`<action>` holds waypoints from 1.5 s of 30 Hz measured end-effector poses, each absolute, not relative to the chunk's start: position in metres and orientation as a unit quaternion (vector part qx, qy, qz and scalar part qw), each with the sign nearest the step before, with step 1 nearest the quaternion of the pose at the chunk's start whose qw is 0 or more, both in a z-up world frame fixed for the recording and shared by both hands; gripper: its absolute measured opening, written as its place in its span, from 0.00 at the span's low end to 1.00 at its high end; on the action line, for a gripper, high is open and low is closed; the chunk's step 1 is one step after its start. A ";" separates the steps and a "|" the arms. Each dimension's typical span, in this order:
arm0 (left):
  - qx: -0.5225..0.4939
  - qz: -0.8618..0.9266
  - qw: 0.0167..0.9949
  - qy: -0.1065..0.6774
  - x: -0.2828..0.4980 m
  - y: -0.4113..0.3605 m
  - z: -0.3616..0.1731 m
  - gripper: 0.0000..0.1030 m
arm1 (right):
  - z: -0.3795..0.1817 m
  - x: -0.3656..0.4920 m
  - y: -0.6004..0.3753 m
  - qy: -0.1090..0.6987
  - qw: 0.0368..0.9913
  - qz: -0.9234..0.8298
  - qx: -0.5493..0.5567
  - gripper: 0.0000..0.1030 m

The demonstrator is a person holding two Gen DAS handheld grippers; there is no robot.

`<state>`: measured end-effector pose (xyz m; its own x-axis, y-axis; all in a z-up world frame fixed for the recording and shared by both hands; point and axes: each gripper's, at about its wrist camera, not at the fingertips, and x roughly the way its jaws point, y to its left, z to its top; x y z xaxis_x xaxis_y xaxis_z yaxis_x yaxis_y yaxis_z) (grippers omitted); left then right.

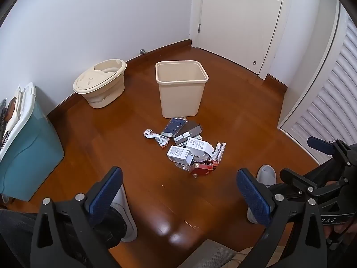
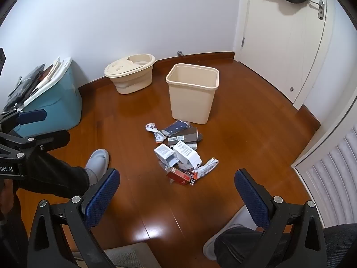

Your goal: Collect trash

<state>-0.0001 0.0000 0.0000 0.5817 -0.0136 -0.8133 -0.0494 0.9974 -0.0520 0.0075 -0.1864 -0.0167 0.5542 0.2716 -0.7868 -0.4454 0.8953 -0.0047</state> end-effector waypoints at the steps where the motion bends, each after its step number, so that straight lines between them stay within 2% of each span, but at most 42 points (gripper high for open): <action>1: -0.033 0.009 0.889 0.457 0.000 0.000 0.000 1.00 | -0.017 0.007 -0.186 0.426 0.875 0.203 -0.106 1.00; 45: -0.033 0.014 0.886 0.461 -0.005 0.004 -0.006 1.00 | -0.017 0.006 -0.183 0.425 0.876 0.204 -0.105 1.00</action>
<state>-0.0054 0.0037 -0.0056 0.5737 -0.0056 -0.8191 -0.0546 0.9975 -0.0450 0.0058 -0.1829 -0.0172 0.5559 0.2678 -0.7869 -0.4459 0.8950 -0.0104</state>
